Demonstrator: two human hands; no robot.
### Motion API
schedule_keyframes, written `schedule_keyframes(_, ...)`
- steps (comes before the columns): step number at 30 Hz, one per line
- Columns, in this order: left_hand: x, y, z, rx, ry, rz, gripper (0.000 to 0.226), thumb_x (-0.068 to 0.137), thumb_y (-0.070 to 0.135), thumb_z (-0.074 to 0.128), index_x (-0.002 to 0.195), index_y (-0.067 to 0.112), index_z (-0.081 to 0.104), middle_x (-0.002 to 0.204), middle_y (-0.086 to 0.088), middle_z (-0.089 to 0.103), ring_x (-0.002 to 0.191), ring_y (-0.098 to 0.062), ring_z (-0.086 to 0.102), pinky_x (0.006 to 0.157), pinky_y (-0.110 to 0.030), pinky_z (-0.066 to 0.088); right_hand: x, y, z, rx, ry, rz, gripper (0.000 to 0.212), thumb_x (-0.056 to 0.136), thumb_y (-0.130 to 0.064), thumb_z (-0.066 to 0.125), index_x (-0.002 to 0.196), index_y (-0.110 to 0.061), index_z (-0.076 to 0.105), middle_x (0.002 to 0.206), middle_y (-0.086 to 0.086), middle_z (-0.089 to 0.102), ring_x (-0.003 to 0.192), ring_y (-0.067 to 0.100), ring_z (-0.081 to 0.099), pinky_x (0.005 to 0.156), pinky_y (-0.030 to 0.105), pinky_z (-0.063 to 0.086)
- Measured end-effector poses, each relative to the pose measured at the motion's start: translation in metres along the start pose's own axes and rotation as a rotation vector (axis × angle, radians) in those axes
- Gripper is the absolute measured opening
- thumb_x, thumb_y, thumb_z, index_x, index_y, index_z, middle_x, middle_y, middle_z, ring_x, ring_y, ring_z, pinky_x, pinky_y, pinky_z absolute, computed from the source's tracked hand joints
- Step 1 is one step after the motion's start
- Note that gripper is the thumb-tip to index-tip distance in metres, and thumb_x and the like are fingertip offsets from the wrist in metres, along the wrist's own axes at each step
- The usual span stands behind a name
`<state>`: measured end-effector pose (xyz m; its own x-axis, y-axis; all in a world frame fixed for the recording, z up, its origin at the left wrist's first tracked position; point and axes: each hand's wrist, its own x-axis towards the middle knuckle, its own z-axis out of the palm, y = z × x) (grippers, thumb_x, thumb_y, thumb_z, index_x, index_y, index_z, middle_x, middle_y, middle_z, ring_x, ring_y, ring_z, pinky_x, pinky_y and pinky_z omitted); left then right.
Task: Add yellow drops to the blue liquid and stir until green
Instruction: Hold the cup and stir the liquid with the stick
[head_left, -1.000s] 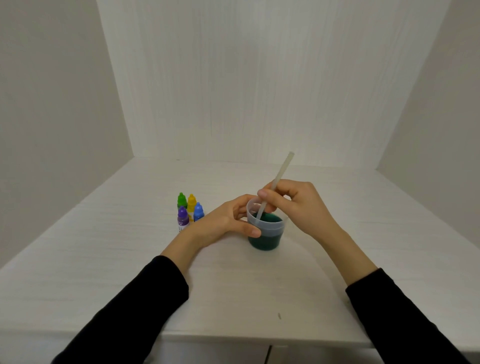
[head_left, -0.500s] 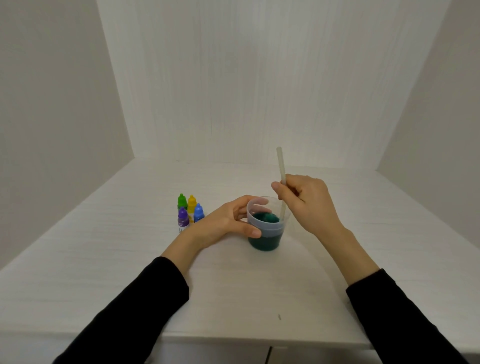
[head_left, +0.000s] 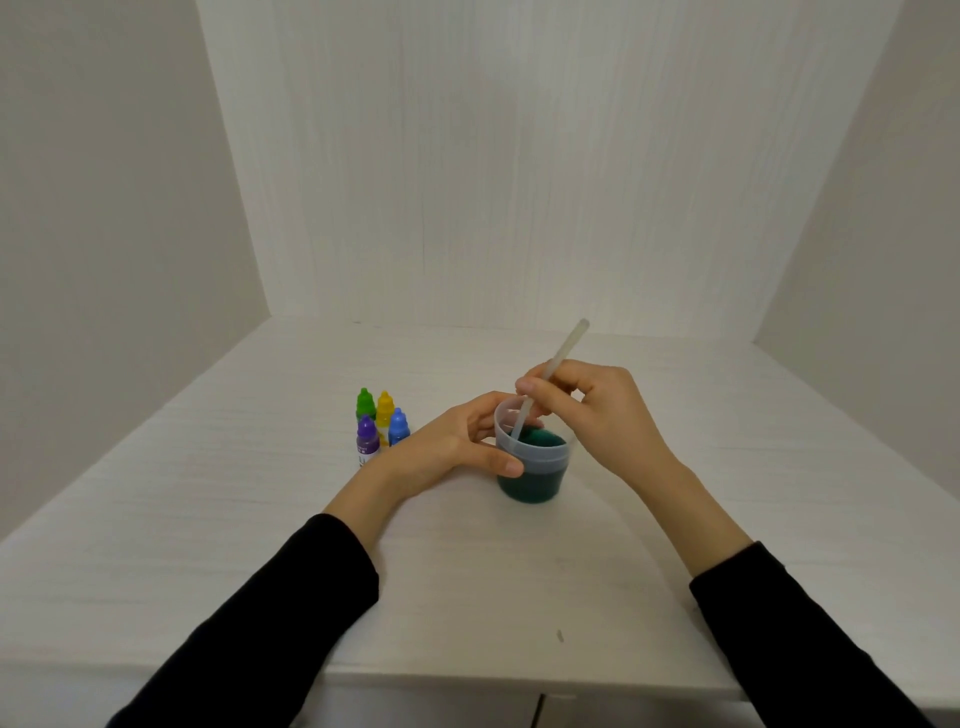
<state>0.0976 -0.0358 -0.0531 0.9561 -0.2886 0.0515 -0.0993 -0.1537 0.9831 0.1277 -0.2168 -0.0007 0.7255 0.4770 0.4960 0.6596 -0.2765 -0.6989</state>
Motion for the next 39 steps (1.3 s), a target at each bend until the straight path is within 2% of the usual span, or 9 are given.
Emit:
schedule_keyframes(4, 0.000, 0.000, 0.000, -0.004, 0.016, -0.001, 0.076, 0.062, 0.025, 0.081, 0.131, 0.023, 0.051, 0.128, 0.000, 0.064, 0.121, -0.018, 0.058, 0.097, -0.036, 0.048, 0.003, 0.005, -0.002, -0.181, 0.066, -0.024, 0.016, 0.089, -0.031, 0.058, 0.090, -0.020, 0.070, 0.079, -0.008, 0.064, 0.074, 0.010, 0.061, 0.068, 0.017, 0.045)
schedule_keyframes(8, -0.001, 0.000, 0.000, -0.019, 0.013, -0.002, 0.076, 0.059, 0.026, 0.081, 0.130, 0.026, 0.052, 0.129, 0.000, 0.063, 0.119, -0.017, 0.059, 0.090, -0.030, 0.049, 0.004, 0.009, -0.009, -0.349, 0.116, -0.067, 0.031, 0.093, -0.036, 0.052, 0.081, -0.011, 0.066, 0.071, 0.003, 0.062, 0.068, 0.019, 0.057, 0.061, 0.029, 0.044)
schedule_keyframes(10, -0.001, 0.000, 0.000, -0.022, 0.012, -0.003, 0.077, 0.058, 0.026, 0.081, 0.130, 0.026, 0.052, 0.129, 0.000, 0.063, 0.120, -0.017, 0.059, 0.091, -0.030, 0.049, 0.003, 0.009, -0.010, -0.381, 0.143, -0.061, 0.034, 0.093, -0.036, 0.051, 0.076, -0.009, 0.065, 0.066, 0.006, 0.061, 0.062, 0.019, 0.054, 0.056, 0.026, 0.041)
schedule_keyframes(14, -0.001, 0.000, 0.000, -0.028, 0.009, -0.001, 0.076, 0.060, 0.024, 0.081, 0.130, 0.024, 0.052, 0.128, 0.001, 0.064, 0.119, -0.016, 0.059, 0.092, -0.031, 0.049, -0.001, 0.003, -0.009, -0.170, 0.107, -0.026, 0.031, 0.091, -0.028, 0.056, 0.062, -0.019, 0.060, 0.054, -0.002, 0.054, 0.050, 0.009, 0.047, 0.051, 0.013, 0.035)
schedule_keyframes(17, 0.000, -0.002, -0.001, -0.022, 0.008, 0.004, 0.079, 0.062, 0.020, 0.080, 0.134, 0.020, 0.049, 0.131, -0.002, 0.062, 0.123, -0.018, 0.057, 0.096, -0.033, 0.047, -0.003, -0.002, -0.007, 0.009, 0.047, -0.037, 0.032, 0.090, -0.022, 0.059, 0.058, -0.026, 0.057, 0.053, -0.002, 0.054, 0.050, 0.005, 0.048, 0.051, 0.010, 0.038)
schedule_keyframes(22, 0.000, -0.001, -0.001, -0.003, -0.001, 0.014, 0.079, 0.064, 0.019, 0.080, 0.137, 0.018, 0.047, 0.135, 0.000, 0.060, 0.127, -0.017, 0.055, 0.108, -0.043, 0.043, -0.003, -0.005, -0.003, 0.085, -0.032, -0.051, 0.023, 0.088, -0.028, 0.060, 0.066, -0.033, 0.062, 0.059, -0.016, 0.063, 0.058, 0.001, 0.060, 0.060, 0.011, 0.046)
schedule_keyframes(27, -0.001, 0.000, 0.000, 0.013, 0.001, 0.016, 0.081, 0.064, 0.021, 0.079, 0.138, 0.016, 0.046, 0.137, -0.003, 0.058, 0.128, -0.021, 0.053, 0.111, -0.050, 0.039, -0.003, -0.004, 0.001, 0.095, -0.029, -0.018, 0.010, 0.086, -0.032, 0.062, 0.079, -0.028, 0.068, 0.073, -0.008, 0.071, 0.067, 0.004, 0.066, 0.065, 0.011, 0.049)
schedule_keyframes(32, -0.001, 0.001, 0.001, 0.006, 0.011, 0.003, 0.074, 0.063, 0.025, 0.080, 0.131, 0.023, 0.051, 0.128, 0.002, 0.064, 0.122, -0.017, 0.058, 0.106, -0.042, 0.045, 0.003, 0.002, 0.003, -0.085, 0.048, 0.011, 0.014, 0.089, -0.030, 0.060, 0.089, -0.020, 0.069, 0.080, -0.002, 0.068, 0.075, 0.012, 0.064, 0.071, 0.018, 0.049)
schedule_keyframes(39, -0.002, 0.002, 0.001, -0.015, 0.014, -0.003, 0.075, 0.059, 0.027, 0.081, 0.128, 0.029, 0.052, 0.128, 0.001, 0.063, 0.119, -0.015, 0.059, 0.091, -0.030, 0.049, 0.006, 0.014, -0.007, -0.411, 0.160, -0.045, 0.036, 0.093, -0.041, 0.046, 0.080, -0.014, 0.065, 0.070, 0.002, 0.063, 0.065, 0.017, 0.057, 0.060, 0.031, 0.047)
